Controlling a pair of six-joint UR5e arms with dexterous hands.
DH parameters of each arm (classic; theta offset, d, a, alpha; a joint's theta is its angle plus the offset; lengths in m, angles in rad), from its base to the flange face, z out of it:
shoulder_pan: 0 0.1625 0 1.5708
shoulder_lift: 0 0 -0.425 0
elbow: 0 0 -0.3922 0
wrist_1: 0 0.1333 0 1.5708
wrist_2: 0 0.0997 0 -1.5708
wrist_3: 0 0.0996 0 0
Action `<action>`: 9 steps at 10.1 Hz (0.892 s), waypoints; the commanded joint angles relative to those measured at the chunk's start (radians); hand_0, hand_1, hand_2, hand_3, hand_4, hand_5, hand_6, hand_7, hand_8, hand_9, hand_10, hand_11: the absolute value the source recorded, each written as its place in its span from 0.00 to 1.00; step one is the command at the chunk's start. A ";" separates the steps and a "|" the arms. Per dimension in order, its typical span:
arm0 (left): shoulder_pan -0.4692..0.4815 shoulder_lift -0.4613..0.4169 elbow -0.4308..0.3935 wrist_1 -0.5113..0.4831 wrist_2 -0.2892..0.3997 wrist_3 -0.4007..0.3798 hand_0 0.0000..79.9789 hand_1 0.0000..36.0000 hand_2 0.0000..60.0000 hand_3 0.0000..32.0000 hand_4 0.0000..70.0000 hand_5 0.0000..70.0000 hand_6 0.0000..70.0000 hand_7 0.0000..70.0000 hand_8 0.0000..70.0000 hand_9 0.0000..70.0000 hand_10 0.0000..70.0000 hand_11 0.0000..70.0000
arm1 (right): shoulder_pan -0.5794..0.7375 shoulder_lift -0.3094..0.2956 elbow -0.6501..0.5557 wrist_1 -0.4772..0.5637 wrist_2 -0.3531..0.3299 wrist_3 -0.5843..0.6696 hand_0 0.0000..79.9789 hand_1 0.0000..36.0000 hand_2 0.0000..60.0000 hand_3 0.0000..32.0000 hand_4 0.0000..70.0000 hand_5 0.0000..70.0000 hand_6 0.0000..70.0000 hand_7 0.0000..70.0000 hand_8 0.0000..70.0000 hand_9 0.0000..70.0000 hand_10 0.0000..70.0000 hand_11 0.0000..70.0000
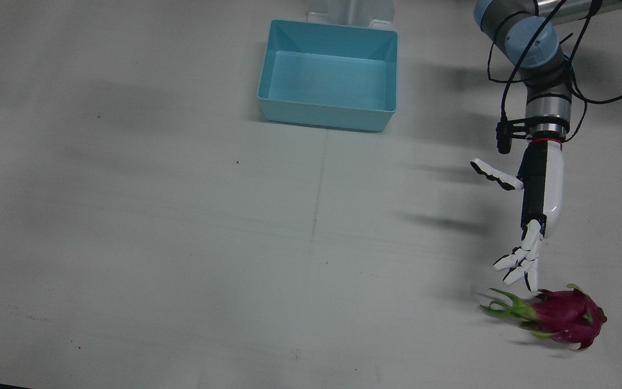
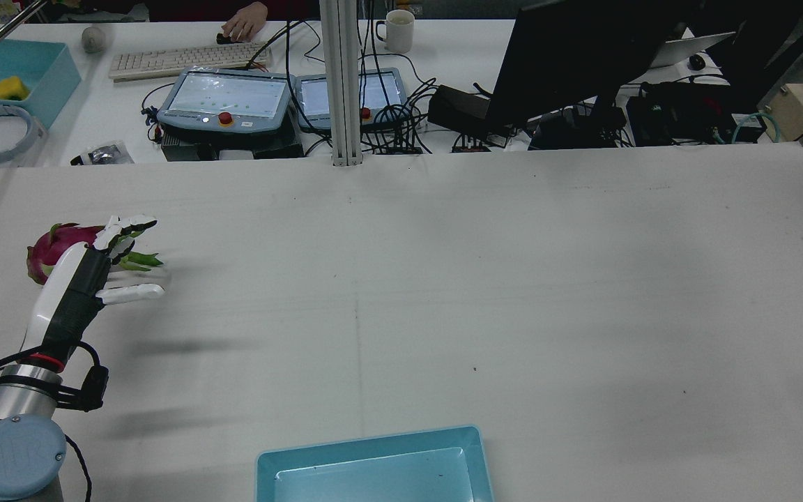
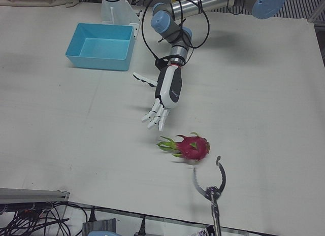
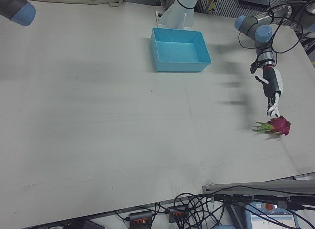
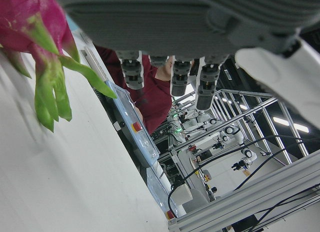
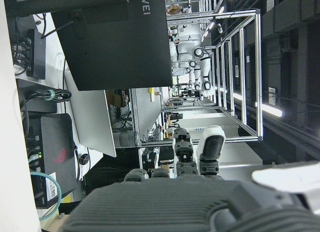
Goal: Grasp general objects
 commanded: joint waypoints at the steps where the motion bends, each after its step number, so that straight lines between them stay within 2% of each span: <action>1: -0.010 0.002 -0.003 -0.002 0.000 -0.021 0.57 0.08 0.00 0.00 0.04 0.32 0.11 0.30 0.01 0.04 0.06 0.10 | 0.000 0.001 0.001 0.000 0.000 0.000 0.00 0.00 0.00 0.00 0.00 0.00 0.00 0.00 0.00 0.00 0.00 0.00; 2: -0.017 0.003 -0.011 -0.002 0.000 -0.047 0.57 0.08 0.00 0.00 0.04 0.32 0.11 0.30 0.01 0.04 0.07 0.10 | 0.000 0.001 0.001 0.000 0.000 -0.001 0.00 0.00 0.00 0.00 0.00 0.00 0.00 0.00 0.00 0.00 0.00 0.00; 4: -0.025 0.000 -0.061 0.099 0.003 -0.050 0.57 0.08 0.00 0.00 0.02 0.29 0.09 0.28 0.00 0.04 0.06 0.10 | 0.000 0.001 0.004 0.000 0.000 -0.003 0.00 0.00 0.00 0.00 0.00 0.00 0.00 0.00 0.00 0.00 0.00 0.00; 5: -0.017 -0.018 -0.060 0.223 0.008 -0.047 0.56 0.05 0.00 0.00 0.01 0.28 0.09 0.27 0.01 0.03 0.06 0.09 | 0.000 0.001 0.007 -0.002 0.000 -0.003 0.00 0.00 0.00 0.00 0.00 0.00 0.00 0.00 0.00 0.00 0.00 0.00; 6: -0.031 -0.076 -0.063 0.332 0.006 -0.040 0.57 0.05 0.00 0.00 0.03 0.32 0.11 0.31 0.02 0.04 0.03 0.05 | 0.000 0.001 0.007 -0.002 0.000 -0.004 0.00 0.00 0.00 0.00 0.00 0.00 0.00 0.00 0.00 0.00 0.00 0.00; 7: -0.054 -0.110 -0.063 0.413 0.002 -0.012 0.57 0.05 0.00 0.00 0.06 0.32 0.13 0.32 0.04 0.04 0.02 0.04 | 0.000 -0.001 0.009 -0.002 0.000 -0.004 0.00 0.00 0.00 0.00 0.00 0.00 0.00 0.00 0.00 0.00 0.00 0.00; 8: -0.091 -0.120 -0.063 0.414 0.002 0.069 0.58 0.06 0.00 0.00 0.08 0.32 0.16 0.32 0.09 0.04 0.02 0.03 | 0.000 -0.001 0.009 -0.002 -0.002 -0.004 0.00 0.00 0.00 0.00 0.00 0.00 0.00 0.00 0.00 0.00 0.00 0.00; 9: -0.108 -0.138 -0.063 0.414 0.003 0.161 0.59 0.09 0.00 0.00 0.04 0.29 0.16 0.28 0.10 0.04 0.02 0.03 | 0.000 0.001 0.009 -0.002 -0.002 -0.006 0.00 0.00 0.00 0.00 0.00 0.00 0.00 0.00 0.00 0.00 0.00 0.00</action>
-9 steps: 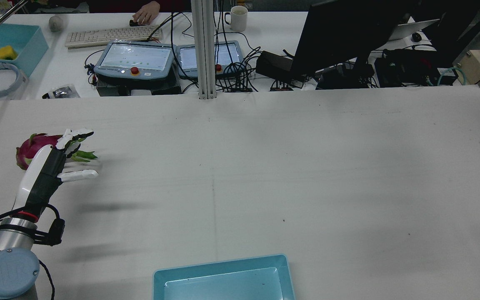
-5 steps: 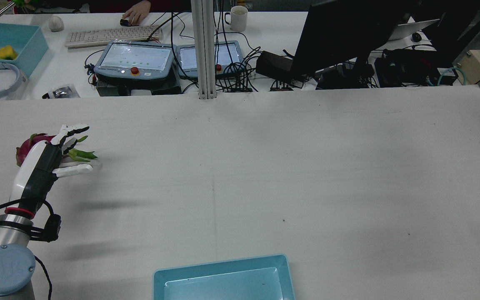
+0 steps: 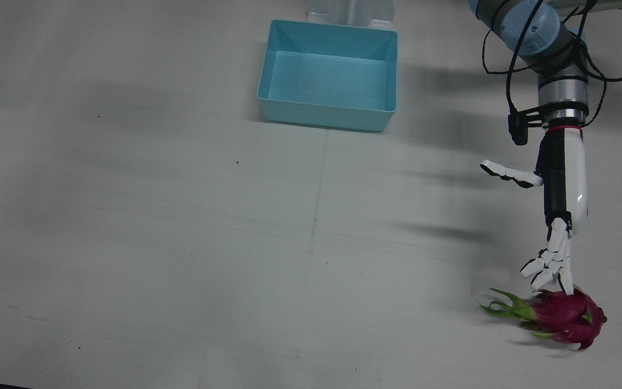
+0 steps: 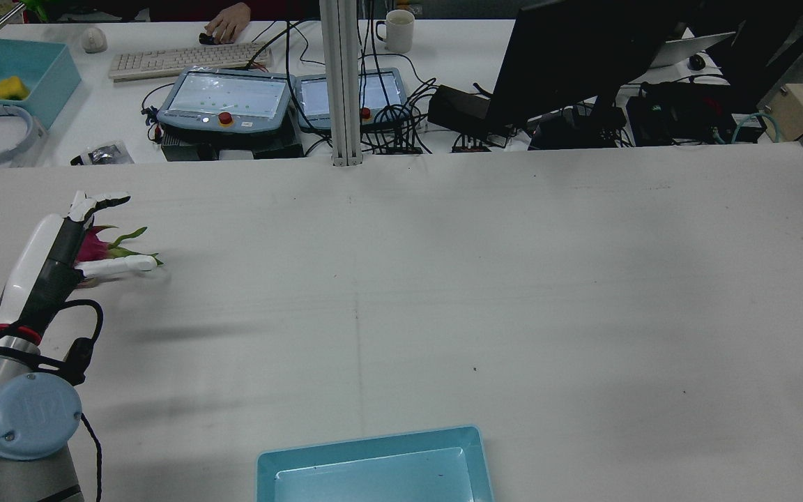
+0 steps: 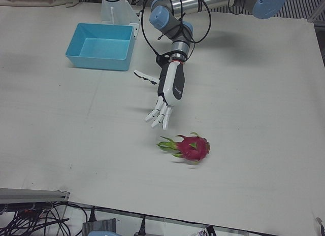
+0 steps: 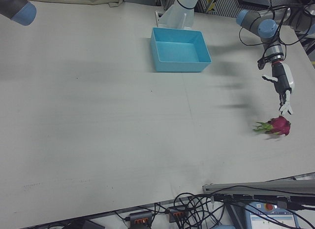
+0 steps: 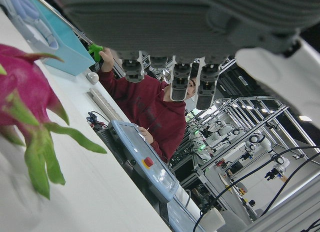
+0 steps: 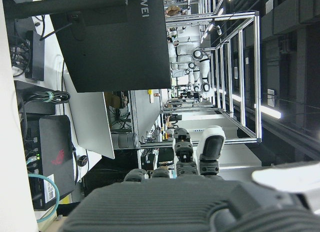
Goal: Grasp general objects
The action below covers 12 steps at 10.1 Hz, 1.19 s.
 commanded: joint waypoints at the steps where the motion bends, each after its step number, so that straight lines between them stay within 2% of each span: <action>1: -0.056 -0.083 -0.002 0.067 0.001 0.265 0.58 0.11 0.00 0.00 0.00 0.24 0.10 0.25 0.07 0.03 0.03 0.06 | 0.000 -0.001 0.001 0.000 0.000 -0.002 0.00 0.00 0.00 0.00 0.00 0.00 0.00 0.00 0.00 0.00 0.00 0.00; 3: -0.059 -0.199 0.009 0.064 0.006 0.495 0.58 0.11 0.00 0.00 0.00 0.20 0.08 0.21 0.08 0.02 0.06 0.09 | 0.000 0.001 0.001 0.000 0.000 0.000 0.00 0.00 0.00 0.00 0.00 0.00 0.00 0.00 0.00 0.00 0.00 0.00; 4: -0.065 -0.264 0.038 0.058 0.018 0.597 0.57 0.08 0.00 0.00 0.00 0.19 0.10 0.22 0.09 0.02 0.08 0.12 | 0.000 -0.001 0.001 0.000 0.000 0.000 0.00 0.00 0.00 0.00 0.00 0.00 0.00 0.00 0.00 0.00 0.00 0.00; 5: -0.083 -0.310 0.116 0.018 0.068 0.617 0.54 0.03 0.00 0.00 0.00 0.20 0.11 0.23 0.11 0.03 0.10 0.15 | 0.000 -0.001 0.001 0.000 0.000 0.000 0.00 0.00 0.00 0.00 0.00 0.00 0.00 0.00 0.00 0.00 0.00 0.00; 6: -0.140 -0.310 0.168 -0.061 0.171 0.613 0.53 0.03 0.00 0.00 0.01 0.19 0.13 0.24 0.13 0.03 0.12 0.18 | 0.000 -0.001 0.001 0.000 0.000 0.000 0.00 0.00 0.00 0.00 0.00 0.00 0.00 0.00 0.00 0.00 0.00 0.00; 7: -0.210 -0.303 0.178 -0.152 0.257 0.607 0.52 0.02 0.00 0.00 0.06 0.20 0.15 0.25 0.14 0.03 0.14 0.20 | 0.000 -0.001 0.000 0.000 0.000 0.000 0.00 0.00 0.00 0.00 0.00 0.00 0.00 0.00 0.00 0.00 0.00 0.00; 8: -0.273 -0.216 0.181 -0.288 0.343 0.517 0.53 0.03 0.00 0.00 0.10 0.21 0.17 0.25 0.14 0.03 0.16 0.24 | 0.000 -0.001 0.000 0.000 0.000 0.001 0.00 0.00 0.00 0.00 0.00 0.00 0.00 0.00 0.00 0.00 0.00 0.00; 9: -0.290 -0.062 0.222 -0.511 0.394 0.308 0.53 0.03 0.00 0.00 0.07 0.18 0.16 0.24 0.13 0.03 0.15 0.23 | 0.000 -0.001 0.000 0.000 0.000 0.001 0.00 0.00 0.00 0.00 0.00 0.00 0.00 0.00 0.00 0.00 0.00 0.00; 10: -0.286 -0.015 0.294 -0.563 0.393 0.151 0.54 0.03 0.00 0.00 0.05 0.16 0.15 0.23 0.12 0.02 0.12 0.18 | 0.000 -0.001 0.000 0.000 0.000 0.001 0.00 0.00 0.00 0.00 0.00 0.00 0.00 0.00 0.00 0.00 0.00 0.00; 11: -0.293 -0.017 0.294 -0.543 0.396 0.133 0.53 0.02 0.00 0.00 0.07 0.19 0.18 0.23 0.14 0.03 0.14 0.21 | 0.000 -0.001 0.000 0.000 0.000 0.000 0.00 0.00 0.00 0.00 0.00 0.00 0.00 0.00 0.00 0.00 0.00 0.00; 12: -0.316 -0.016 0.290 -0.553 0.411 0.115 0.55 0.00 0.00 0.00 0.19 0.34 0.41 0.34 0.24 0.05 0.23 0.33 | 0.000 -0.001 0.000 0.000 0.000 0.001 0.00 0.00 0.00 0.00 0.00 0.00 0.00 0.00 0.00 0.00 0.00 0.00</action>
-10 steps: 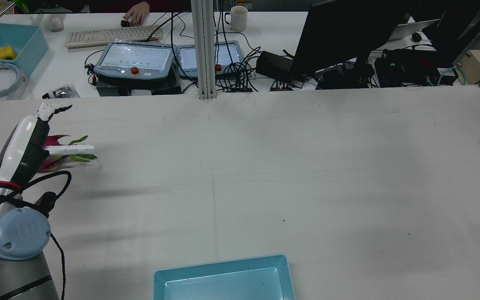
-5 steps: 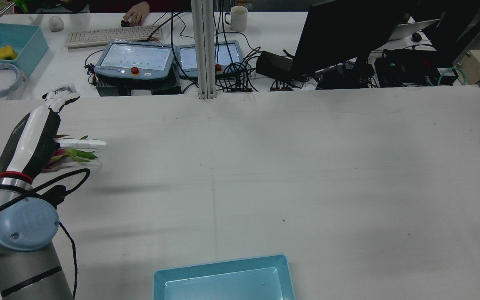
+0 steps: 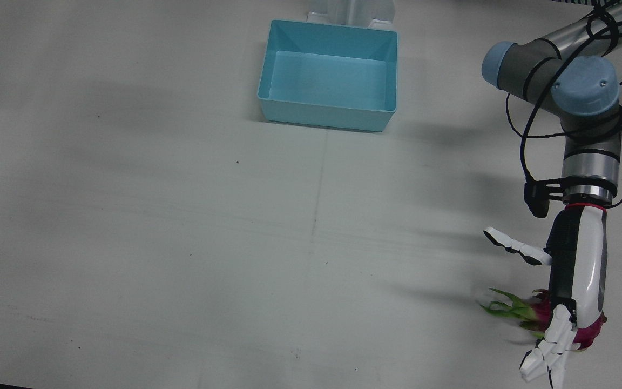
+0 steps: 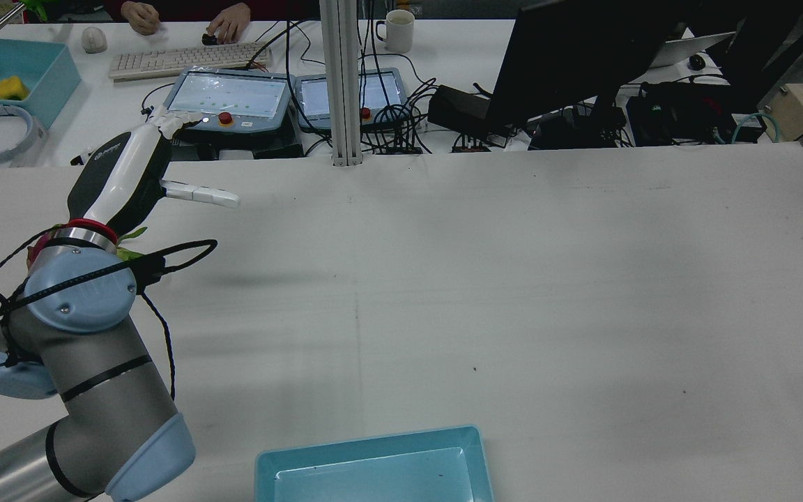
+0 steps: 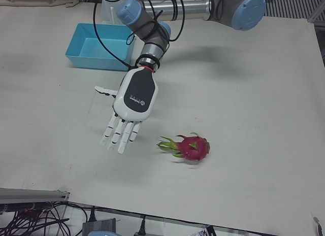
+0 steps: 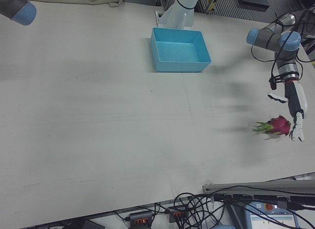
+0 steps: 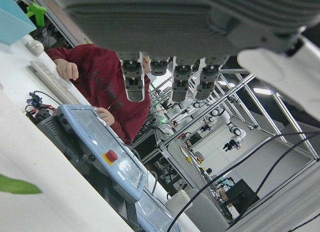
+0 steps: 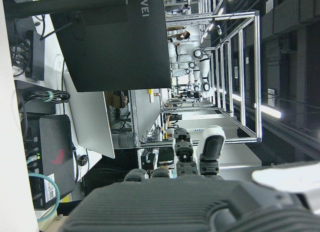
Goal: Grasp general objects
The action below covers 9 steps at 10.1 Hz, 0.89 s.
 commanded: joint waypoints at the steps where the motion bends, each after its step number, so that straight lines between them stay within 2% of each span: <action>1: -0.064 0.053 0.037 -0.131 0.087 -0.194 0.57 0.00 0.00 0.00 0.23 0.41 0.47 0.38 0.25 0.06 0.21 0.30 | 0.000 0.000 0.000 0.000 -0.002 0.001 0.00 0.00 0.00 0.00 0.00 0.00 0.00 0.00 0.00 0.00 0.00 0.00; 2: -0.107 0.058 0.048 -0.224 0.139 -0.269 0.59 0.05 0.00 0.00 0.19 0.47 0.50 0.37 0.24 0.05 0.20 0.30 | 0.000 0.000 0.000 0.000 0.000 0.001 0.00 0.00 0.00 0.00 0.00 0.00 0.00 0.00 0.00 0.00 0.00 0.00; 3: -0.148 0.058 0.084 -0.293 0.200 -0.335 0.59 0.03 0.00 0.00 0.16 0.45 0.50 0.36 0.24 0.05 0.20 0.30 | 0.000 0.000 0.000 0.000 0.000 0.001 0.00 0.00 0.00 0.00 0.00 0.00 0.00 0.00 0.00 0.00 0.00 0.00; 4: -0.175 0.054 0.185 -0.449 0.272 -0.392 0.58 0.00 0.00 0.00 0.15 0.44 0.51 0.37 0.26 0.05 0.22 0.32 | 0.000 0.000 0.000 0.000 0.000 0.001 0.00 0.00 0.00 0.00 0.00 0.00 0.00 0.00 0.00 0.00 0.00 0.00; 5: -0.214 0.006 0.356 -0.673 0.350 -0.470 0.58 0.01 0.00 0.00 0.17 0.44 0.53 0.39 0.27 0.06 0.23 0.34 | 0.000 0.000 0.000 0.000 0.000 0.001 0.00 0.00 0.00 0.00 0.00 0.00 0.00 0.00 0.00 0.00 0.00 0.00; 6: -0.257 -0.053 0.482 -0.808 0.418 -0.509 0.59 0.01 0.00 0.00 0.24 0.49 0.61 0.43 0.31 0.09 0.28 0.40 | 0.000 0.000 0.000 0.000 -0.002 0.001 0.00 0.00 0.00 0.00 0.00 0.00 0.00 0.00 0.00 0.00 0.00 0.00; 8: -0.335 -0.057 0.485 -0.875 0.452 -0.508 0.58 0.00 0.00 0.00 0.35 0.46 0.67 0.50 0.35 0.16 0.35 0.51 | 0.000 0.000 0.000 0.000 0.000 -0.001 0.00 0.00 0.00 0.00 0.00 0.00 0.00 0.00 0.00 0.00 0.00 0.00; 9: -0.380 -0.054 0.459 -0.889 0.469 -0.514 0.56 0.00 0.00 0.00 0.50 0.38 0.66 0.57 0.42 0.27 0.50 0.70 | 0.000 0.000 0.000 0.000 0.000 -0.001 0.00 0.00 0.00 0.00 0.00 0.00 0.00 0.00 0.00 0.00 0.00 0.00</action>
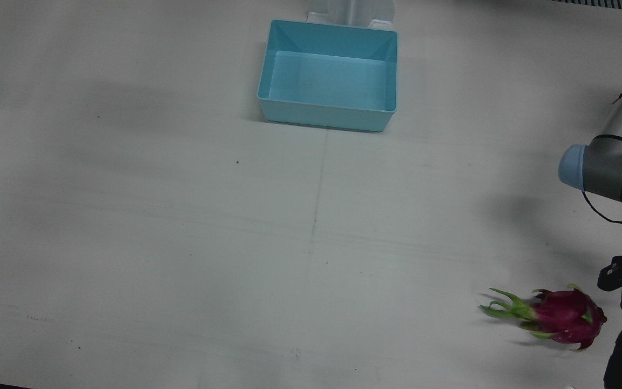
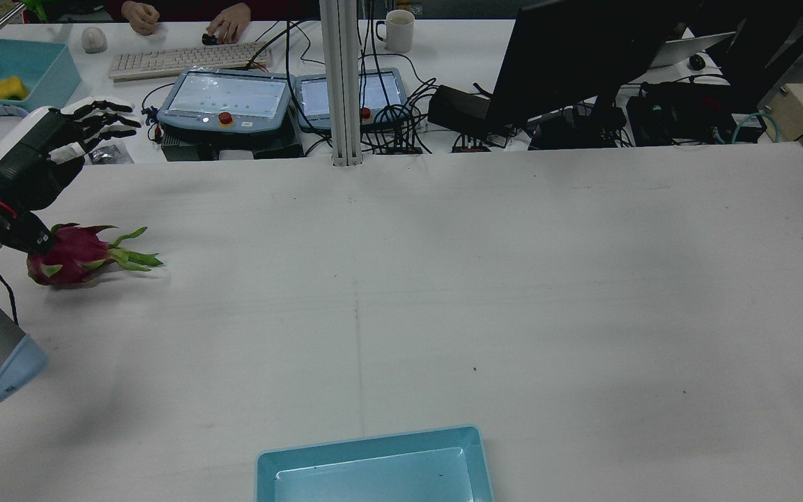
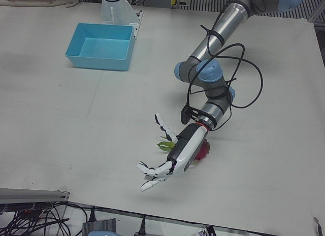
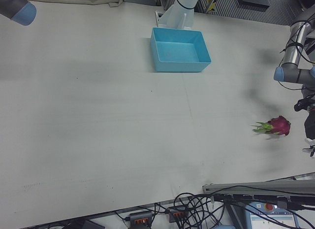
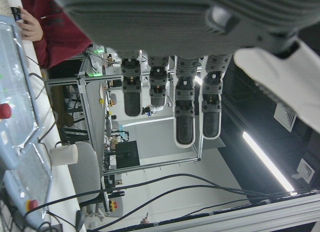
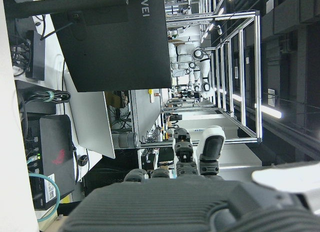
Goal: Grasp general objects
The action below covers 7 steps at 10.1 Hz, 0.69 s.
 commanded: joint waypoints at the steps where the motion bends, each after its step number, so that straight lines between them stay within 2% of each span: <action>1: -0.118 0.009 -0.007 -0.106 0.071 -0.026 0.56 0.00 0.00 0.00 0.56 0.36 0.63 0.59 0.43 0.29 0.53 0.73 | 0.000 0.000 0.000 0.000 0.000 -0.001 0.00 0.00 0.00 0.00 0.00 0.00 0.00 0.00 0.00 0.00 0.00 0.00; 2: -0.126 0.032 -0.023 -0.105 0.113 -0.029 0.54 0.00 0.00 0.00 0.69 0.36 0.63 0.63 0.47 0.35 0.54 0.74 | 0.000 0.000 0.002 0.000 0.000 -0.001 0.00 0.00 0.00 0.00 0.00 0.00 0.00 0.00 0.00 0.00 0.00 0.00; 3: -0.149 0.073 -0.023 -0.127 0.146 -0.030 0.55 0.00 0.00 0.00 0.68 0.35 0.61 0.64 0.46 0.36 0.51 0.71 | 0.000 0.000 0.002 0.000 0.000 -0.001 0.00 0.00 0.00 0.00 0.00 0.00 0.00 0.00 0.00 0.00 0.00 0.00; 4: -0.175 0.120 -0.029 -0.157 0.148 -0.030 0.56 0.00 0.00 0.00 0.68 0.34 0.60 0.63 0.45 0.35 0.48 0.67 | 0.000 0.000 0.002 0.000 0.000 -0.001 0.00 0.00 0.00 0.00 0.00 0.00 0.00 0.00 0.00 0.00 0.00 0.00; 5: -0.178 0.148 -0.041 -0.167 0.151 -0.029 0.58 0.00 0.00 0.00 0.76 0.37 0.65 0.62 0.45 0.33 0.46 0.65 | 0.000 0.000 0.002 0.000 0.000 0.001 0.00 0.00 0.00 0.00 0.00 0.00 0.00 0.00 0.00 0.00 0.00 0.00; 6: -0.190 0.165 -0.043 -0.183 0.151 -0.027 0.59 0.00 0.00 0.00 0.69 0.35 0.65 0.58 0.41 0.26 0.40 0.58 | 0.000 0.000 0.002 0.000 -0.001 -0.001 0.00 0.00 0.00 0.00 0.00 0.00 0.00 0.00 0.00 0.00 0.00 0.00; 7: -0.202 0.174 -0.041 -0.203 0.151 -0.018 0.60 0.00 0.00 0.00 0.60 0.32 0.64 0.53 0.40 0.24 0.36 0.52 | 0.000 0.000 0.002 0.000 0.000 0.001 0.00 0.00 0.00 0.00 0.00 0.00 0.00 0.00 0.00 0.00 0.00 0.00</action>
